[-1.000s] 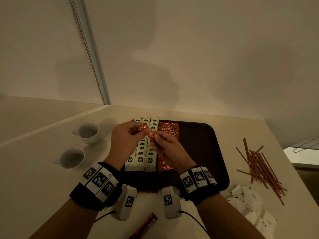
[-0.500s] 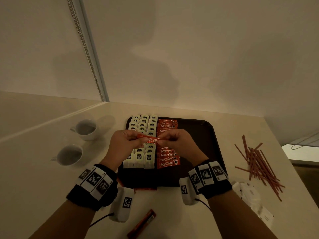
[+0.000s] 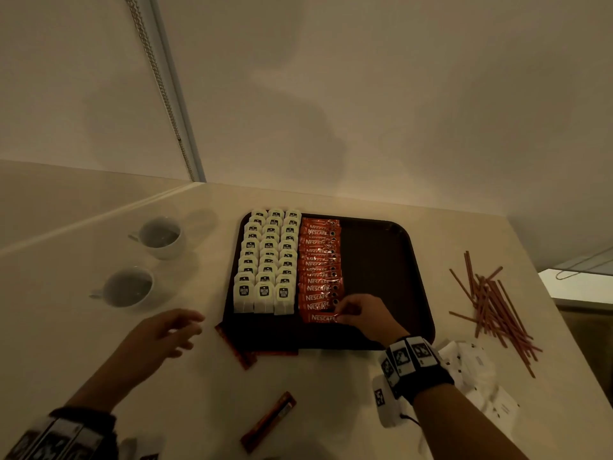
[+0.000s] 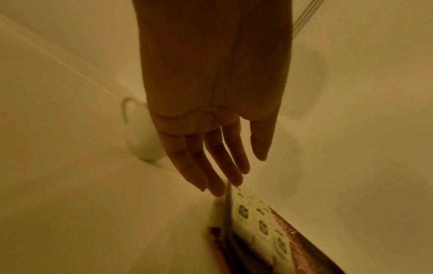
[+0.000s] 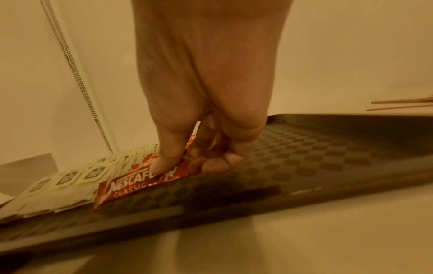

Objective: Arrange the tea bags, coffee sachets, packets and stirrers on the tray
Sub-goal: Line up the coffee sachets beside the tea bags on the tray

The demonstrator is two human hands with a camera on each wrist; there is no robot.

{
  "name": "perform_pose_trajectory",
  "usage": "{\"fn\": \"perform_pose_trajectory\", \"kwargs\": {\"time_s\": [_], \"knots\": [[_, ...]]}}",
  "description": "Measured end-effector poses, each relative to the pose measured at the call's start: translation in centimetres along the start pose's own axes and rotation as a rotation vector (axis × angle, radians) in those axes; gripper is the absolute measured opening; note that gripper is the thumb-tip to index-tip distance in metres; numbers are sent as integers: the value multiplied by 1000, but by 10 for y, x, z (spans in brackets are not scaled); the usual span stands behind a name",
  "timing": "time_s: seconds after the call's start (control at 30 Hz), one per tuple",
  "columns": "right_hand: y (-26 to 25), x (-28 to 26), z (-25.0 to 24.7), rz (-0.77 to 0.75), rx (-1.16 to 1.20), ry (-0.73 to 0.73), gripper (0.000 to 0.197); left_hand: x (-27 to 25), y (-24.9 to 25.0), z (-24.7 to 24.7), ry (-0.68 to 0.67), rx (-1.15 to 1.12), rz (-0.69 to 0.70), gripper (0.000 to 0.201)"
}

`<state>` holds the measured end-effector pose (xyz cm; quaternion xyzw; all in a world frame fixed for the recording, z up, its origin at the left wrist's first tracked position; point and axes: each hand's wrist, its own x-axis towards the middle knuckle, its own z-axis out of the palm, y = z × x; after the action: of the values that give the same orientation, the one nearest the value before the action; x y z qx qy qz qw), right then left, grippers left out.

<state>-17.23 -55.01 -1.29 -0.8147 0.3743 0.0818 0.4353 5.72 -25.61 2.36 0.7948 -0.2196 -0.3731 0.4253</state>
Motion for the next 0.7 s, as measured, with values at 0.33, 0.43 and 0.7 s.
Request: {"fn": "perform_pose_trajectory", "kwargs": {"time_s": [0.33,0.43,0.7], "knots": [[5,14,14,39,10,187,16,-34,-51,-19,131,-142,-191,17],[6,16,13,42,15,195,17,-36,-54,-17,129,-138,-191,17],[11,22,17,56,-26,237,22,-33,-50,-13,122,-141,-185,19]]}}
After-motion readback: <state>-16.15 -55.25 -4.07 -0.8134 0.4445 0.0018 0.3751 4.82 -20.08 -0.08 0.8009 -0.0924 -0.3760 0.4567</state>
